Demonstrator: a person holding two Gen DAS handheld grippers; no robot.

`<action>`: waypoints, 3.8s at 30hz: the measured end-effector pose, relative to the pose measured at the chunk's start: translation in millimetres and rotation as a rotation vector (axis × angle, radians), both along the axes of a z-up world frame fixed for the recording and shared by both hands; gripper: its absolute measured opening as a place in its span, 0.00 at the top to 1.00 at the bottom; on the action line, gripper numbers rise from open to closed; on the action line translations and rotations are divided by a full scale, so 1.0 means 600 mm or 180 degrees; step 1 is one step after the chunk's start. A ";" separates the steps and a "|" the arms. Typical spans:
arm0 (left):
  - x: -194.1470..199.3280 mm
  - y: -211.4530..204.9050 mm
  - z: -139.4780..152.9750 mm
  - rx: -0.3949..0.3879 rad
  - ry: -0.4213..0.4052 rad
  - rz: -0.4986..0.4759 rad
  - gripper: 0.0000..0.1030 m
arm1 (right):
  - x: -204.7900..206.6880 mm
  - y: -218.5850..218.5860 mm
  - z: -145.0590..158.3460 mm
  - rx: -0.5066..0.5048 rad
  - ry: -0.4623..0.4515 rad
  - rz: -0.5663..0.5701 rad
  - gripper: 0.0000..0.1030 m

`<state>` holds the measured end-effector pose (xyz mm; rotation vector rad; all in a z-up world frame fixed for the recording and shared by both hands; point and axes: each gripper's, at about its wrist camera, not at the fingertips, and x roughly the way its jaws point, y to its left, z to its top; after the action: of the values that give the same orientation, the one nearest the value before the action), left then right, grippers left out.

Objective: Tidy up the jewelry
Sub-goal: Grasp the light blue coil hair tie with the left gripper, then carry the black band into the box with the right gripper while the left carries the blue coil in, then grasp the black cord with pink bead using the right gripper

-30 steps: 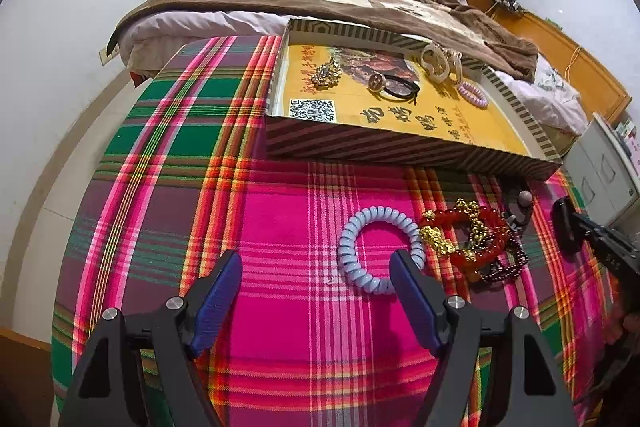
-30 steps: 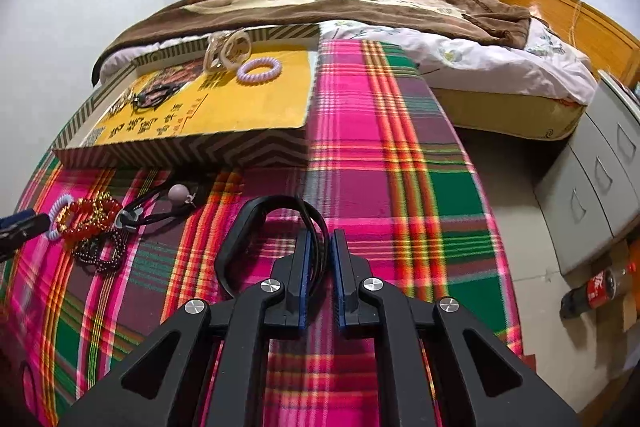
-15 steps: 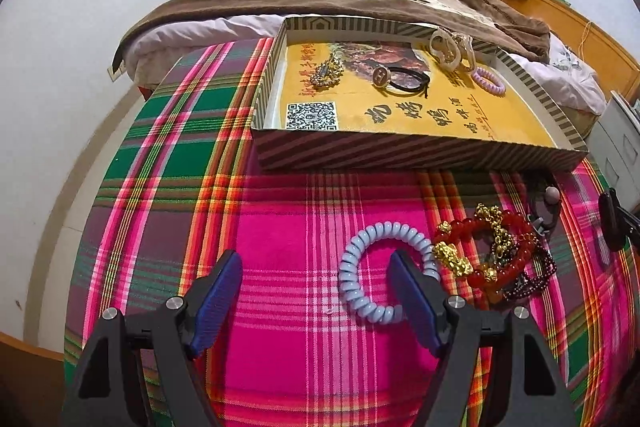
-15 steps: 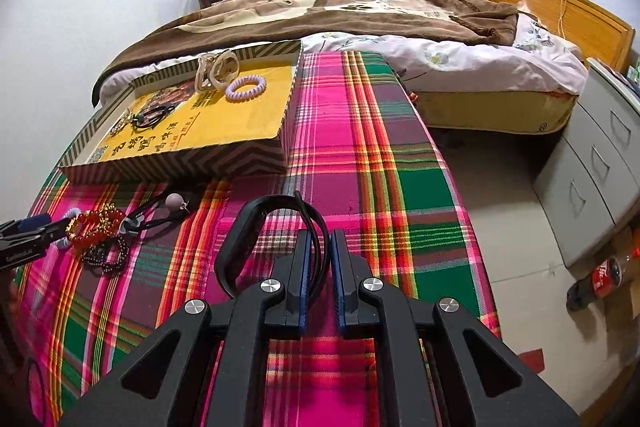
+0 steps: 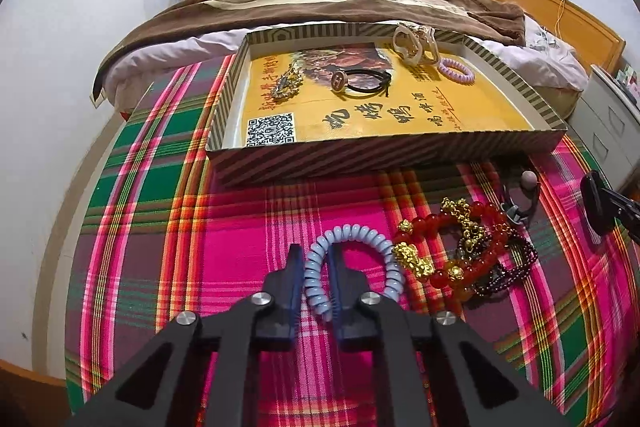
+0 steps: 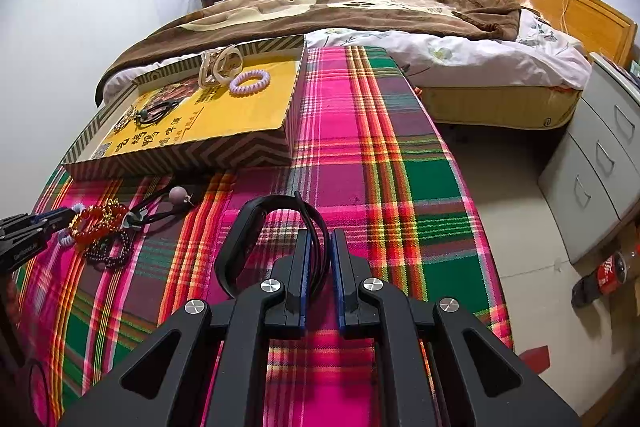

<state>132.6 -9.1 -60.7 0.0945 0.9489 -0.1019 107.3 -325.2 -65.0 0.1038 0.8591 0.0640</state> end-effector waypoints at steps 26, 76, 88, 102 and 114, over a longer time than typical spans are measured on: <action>-0.006 0.025 0.120 -0.0246 -0.0462 -0.0013 0.91 | 0.002 0.022 0.081 0.0015 -0.0330 0.0064 0.90; 0.247 0.009 0.002 -0.0356 0.0083 0.0129 0.91 | 0.263 0.114 -0.002 -0.0367 0.0193 0.0227 0.90; 0.233 0.011 0.017 -0.0427 0.0050 0.0132 0.51 | 0.252 0.112 0.014 -0.0264 0.0117 0.0216 0.72; 0.130 0.022 0.077 -0.0642 -0.0213 0.0047 0.36 | 0.164 0.090 0.058 0.0040 -0.0094 0.0201 0.67; 0.031 0.043 0.069 -0.0763 -0.0234 0.0022 0.31 | 0.087 0.102 0.030 0.0153 0.0029 0.0387 0.59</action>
<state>151.1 16.9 -19.3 -0.1254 0.8573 -0.2035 159.2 -264.2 -47.1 0.0968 0.8727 0.1982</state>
